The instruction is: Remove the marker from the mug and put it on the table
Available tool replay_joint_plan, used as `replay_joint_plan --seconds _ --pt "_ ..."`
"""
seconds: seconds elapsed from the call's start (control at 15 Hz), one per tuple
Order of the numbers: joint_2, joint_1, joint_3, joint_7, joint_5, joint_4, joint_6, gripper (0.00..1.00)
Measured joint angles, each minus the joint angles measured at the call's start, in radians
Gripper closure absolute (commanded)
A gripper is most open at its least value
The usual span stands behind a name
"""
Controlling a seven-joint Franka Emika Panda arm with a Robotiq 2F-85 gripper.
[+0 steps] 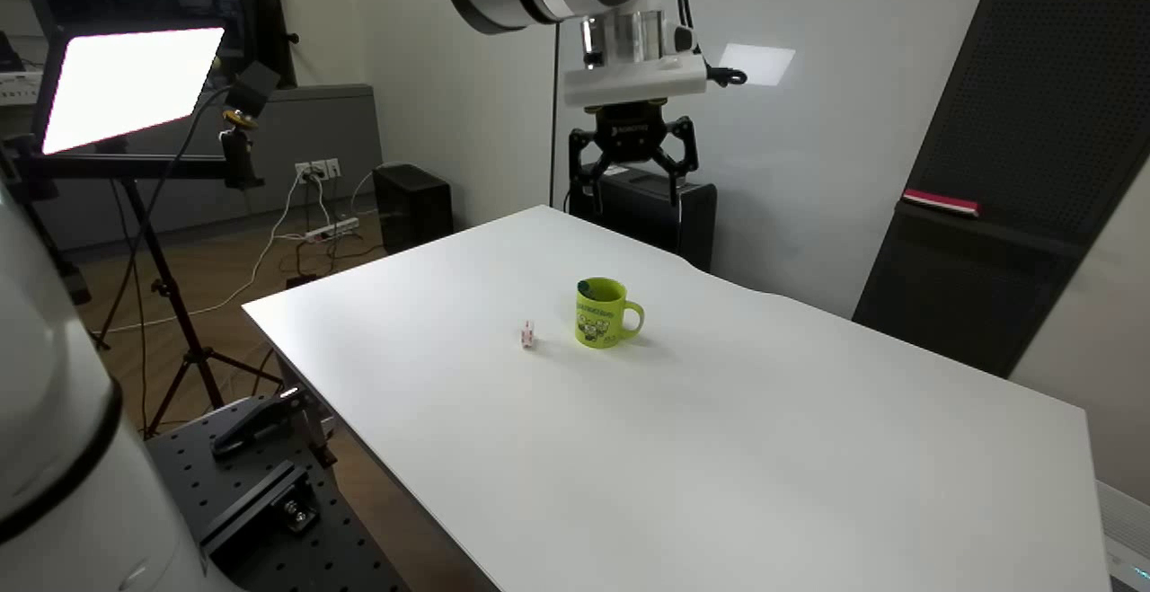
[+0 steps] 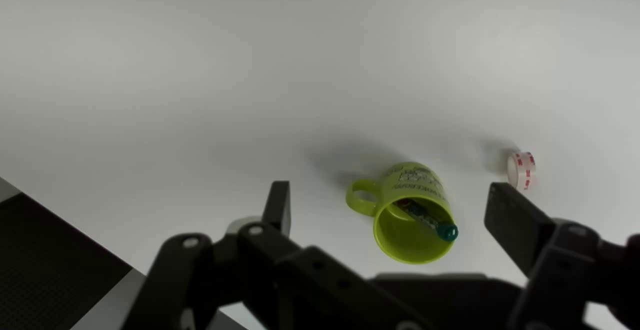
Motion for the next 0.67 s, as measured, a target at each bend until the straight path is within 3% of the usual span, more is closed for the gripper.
replay_joint_plan --seconds 0.67 --pt "0.048 0.008 0.051 0.266 0.017 -0.063 0.349 0.00"
